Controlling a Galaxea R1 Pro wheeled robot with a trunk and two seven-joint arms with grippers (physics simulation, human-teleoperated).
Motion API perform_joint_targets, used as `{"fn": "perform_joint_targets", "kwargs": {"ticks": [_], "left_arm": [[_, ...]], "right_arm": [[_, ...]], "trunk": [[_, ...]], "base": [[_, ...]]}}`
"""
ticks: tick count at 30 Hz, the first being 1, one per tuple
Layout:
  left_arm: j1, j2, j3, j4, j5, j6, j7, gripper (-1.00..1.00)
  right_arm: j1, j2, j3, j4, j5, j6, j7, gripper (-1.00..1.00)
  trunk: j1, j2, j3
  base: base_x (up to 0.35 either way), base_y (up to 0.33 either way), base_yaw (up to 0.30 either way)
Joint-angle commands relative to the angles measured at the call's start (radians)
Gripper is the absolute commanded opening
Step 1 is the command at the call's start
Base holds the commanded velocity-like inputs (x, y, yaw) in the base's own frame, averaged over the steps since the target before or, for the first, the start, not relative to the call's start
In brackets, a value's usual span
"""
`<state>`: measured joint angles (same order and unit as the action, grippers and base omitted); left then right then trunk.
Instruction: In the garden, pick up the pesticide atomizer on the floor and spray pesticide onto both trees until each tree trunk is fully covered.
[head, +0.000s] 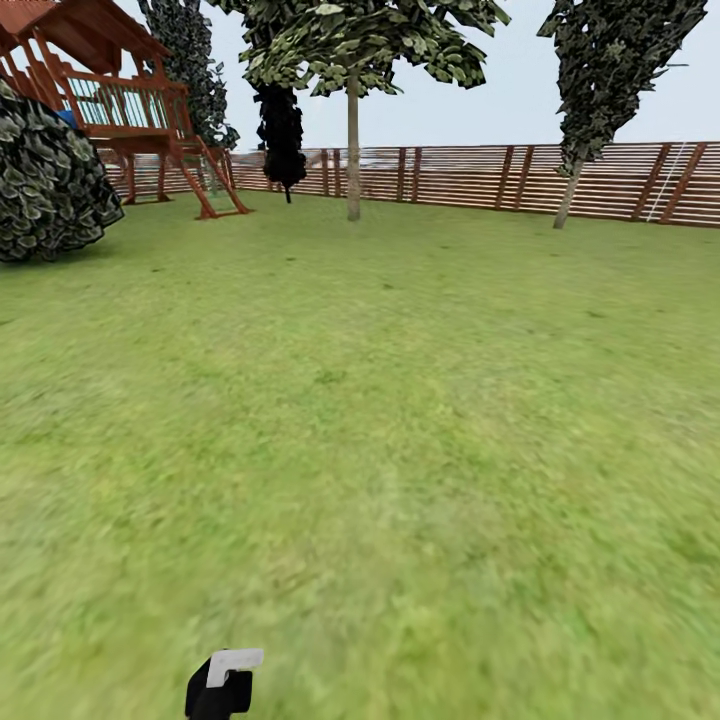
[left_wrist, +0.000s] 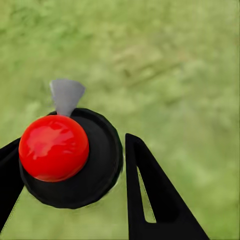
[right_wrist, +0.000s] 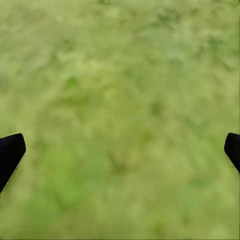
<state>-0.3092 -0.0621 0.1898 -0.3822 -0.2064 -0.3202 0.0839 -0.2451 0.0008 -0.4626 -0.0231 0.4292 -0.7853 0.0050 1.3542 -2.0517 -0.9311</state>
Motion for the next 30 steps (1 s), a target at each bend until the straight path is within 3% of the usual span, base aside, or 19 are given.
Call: {"fn": "perform_joint_targets", "kwargs": {"ticks": [1, 30], "left_arm": [[-0.001, -0.001, 0.005, 0.000, -0.010, -0.003, 0.004, -1.00], [-0.001, 0.000, 0.006, 0.000, -0.011, -0.003, 0.007, -1.00]], "right_arm": [[0.000, 0.000, -0.008, 0.000, 0.008, -0.002, 0.001, 1.00], [0.000, 0.001, -0.008, 0.000, 0.006, -0.002, -0.006, 1.00]], "trunk": [[0.000, 0.000, 0.001], [0.000, 0.000, 0.005]], "base": [[0.342, 0.000, 0.000], [0.342, 0.000, 0.000]]}}
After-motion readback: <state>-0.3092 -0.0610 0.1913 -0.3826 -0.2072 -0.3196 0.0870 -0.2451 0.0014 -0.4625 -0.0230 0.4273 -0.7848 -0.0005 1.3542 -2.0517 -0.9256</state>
